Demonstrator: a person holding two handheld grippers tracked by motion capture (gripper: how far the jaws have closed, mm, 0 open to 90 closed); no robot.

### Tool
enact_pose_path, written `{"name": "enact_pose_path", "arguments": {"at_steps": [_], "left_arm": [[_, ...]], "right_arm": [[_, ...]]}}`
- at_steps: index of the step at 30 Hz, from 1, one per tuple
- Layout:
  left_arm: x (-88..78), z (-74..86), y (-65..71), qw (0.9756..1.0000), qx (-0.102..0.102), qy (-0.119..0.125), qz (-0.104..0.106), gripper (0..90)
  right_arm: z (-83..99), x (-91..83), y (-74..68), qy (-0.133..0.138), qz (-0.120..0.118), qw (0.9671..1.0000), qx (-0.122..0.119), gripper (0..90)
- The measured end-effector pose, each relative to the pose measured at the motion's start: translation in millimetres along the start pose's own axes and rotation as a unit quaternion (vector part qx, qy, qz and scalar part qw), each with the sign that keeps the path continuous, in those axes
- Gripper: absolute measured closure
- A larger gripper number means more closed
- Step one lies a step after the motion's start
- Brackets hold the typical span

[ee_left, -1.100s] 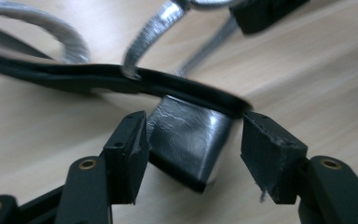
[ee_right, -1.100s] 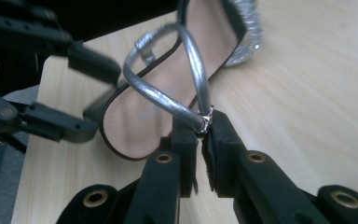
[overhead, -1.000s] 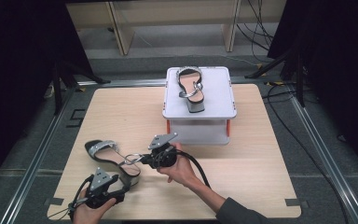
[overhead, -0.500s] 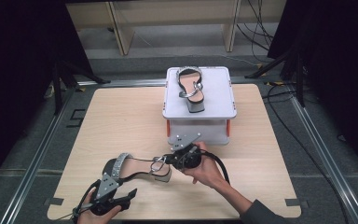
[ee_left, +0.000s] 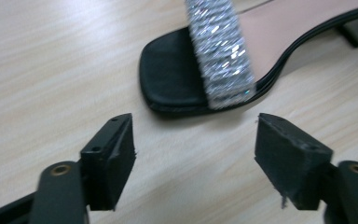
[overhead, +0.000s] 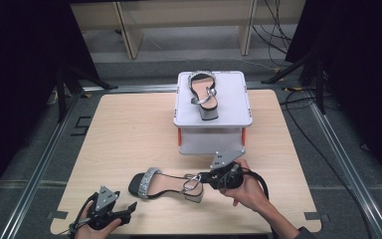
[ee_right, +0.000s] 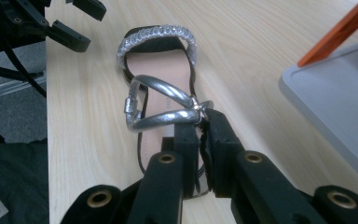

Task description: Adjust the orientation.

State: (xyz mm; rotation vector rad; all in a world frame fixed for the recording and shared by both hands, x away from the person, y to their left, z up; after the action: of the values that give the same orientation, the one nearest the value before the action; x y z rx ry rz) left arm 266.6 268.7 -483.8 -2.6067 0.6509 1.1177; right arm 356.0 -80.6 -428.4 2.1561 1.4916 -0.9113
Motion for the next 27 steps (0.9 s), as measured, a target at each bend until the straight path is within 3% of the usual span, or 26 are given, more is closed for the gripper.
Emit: {"name": "enact_pose_path", "arguments": {"at_steps": [1,2,3,4,5,8,12,17,19,21,24,26,27], "left_arm": [[2.2,2.8,-4.0,0.9998,0.018,-0.008,-0.004,23.5],[2.9,5.6,-3.0,1.0,-0.001,-0.007,-0.002,21.6],[3.5,7.9,-6.1,0.9999,0.001,-0.015,-0.004,20.5],[5.1,9.5,-11.7,0.9996,0.019,-0.019,-0.011,18.4],[3.7,12.5,-11.9,0.9995,0.001,-0.028,-0.012,17.3],[3.2,13.7,-13.4,0.9995,-0.003,-0.026,-0.016,17.5],[0.5,15.5,-9.4,0.9997,-0.016,-0.017,-0.01,17.4],[0.5,17.7,-10.5,0.9996,-0.001,-0.025,-0.008,17.4],[1.5,17.5,-10.7,0.9996,-0.001,-0.026,-0.011,17.4],[1.9,18.2,-11.3,0.9996,-0.001,-0.028,-0.009,17.4],[2.3,18.2,-14.7,0.9993,0.014,-0.029,-0.017,17.4],[0.9,18.8,-11.3,0.9995,-0.005,-0.03,-0.011,17.4],[1.8,18.0,-11.6,0.9997,0.001,-0.024,-0.009,17.5]], "right_arm": [[1.9,-2.6,-0.3,0.0,-0.006,1.0,0.003,89.2],[3.7,-7.4,-0.5,0.008,-0.012,0.9999,0.005,90.0],[4.3,-11.0,0.5,0.014,-0.009,0.9999,0.001,90.0],[5.6,-16.4,-0.1,0.015,-0.01,0.9998,0.005,90.0],[7.3,-21.6,-0.4,0.016,-0.008,0.9998,0.009,90.0],[13.5,-29.8,2.8,0.016,0.002,0.9998,0.009,89.2],[12.9,-30.9,7.3,0.009,0.006,0.9993,0.036,76.0],[-17.9,-23.1,11.6,0.001,0.013,0.9987,0.049,58.7],[-34.6,-15.6,12.8,-0.009,0.003,0.9983,0.057,53.0],[-49.8,-4.6,13.2,-0.035,-0.004,0.9969,0.069,45.7],[-69.1,20.6,10.5,-0.074,-0.018,0.9954,0.057,36.6],[-75.7,34.7,7.4,-0.107,-0.035,0.9921,0.056,34.0],[-78.2,43.1,5.6,-0.127,-0.038,0.9899,0.051,31.3]]}}
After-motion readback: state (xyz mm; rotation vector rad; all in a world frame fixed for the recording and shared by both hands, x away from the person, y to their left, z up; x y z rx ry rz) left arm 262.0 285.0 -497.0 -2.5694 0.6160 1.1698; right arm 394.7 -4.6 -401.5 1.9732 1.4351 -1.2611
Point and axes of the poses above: each handheld gripper's, and its own axes: x roughly forward along the jaws, z roughly out of its underside, y roughly to its right, the point moved 2 cm from there along x, roughly forward along the jaws, and after that the axes turned 5 degrees about -y, right-handed, at the moved point
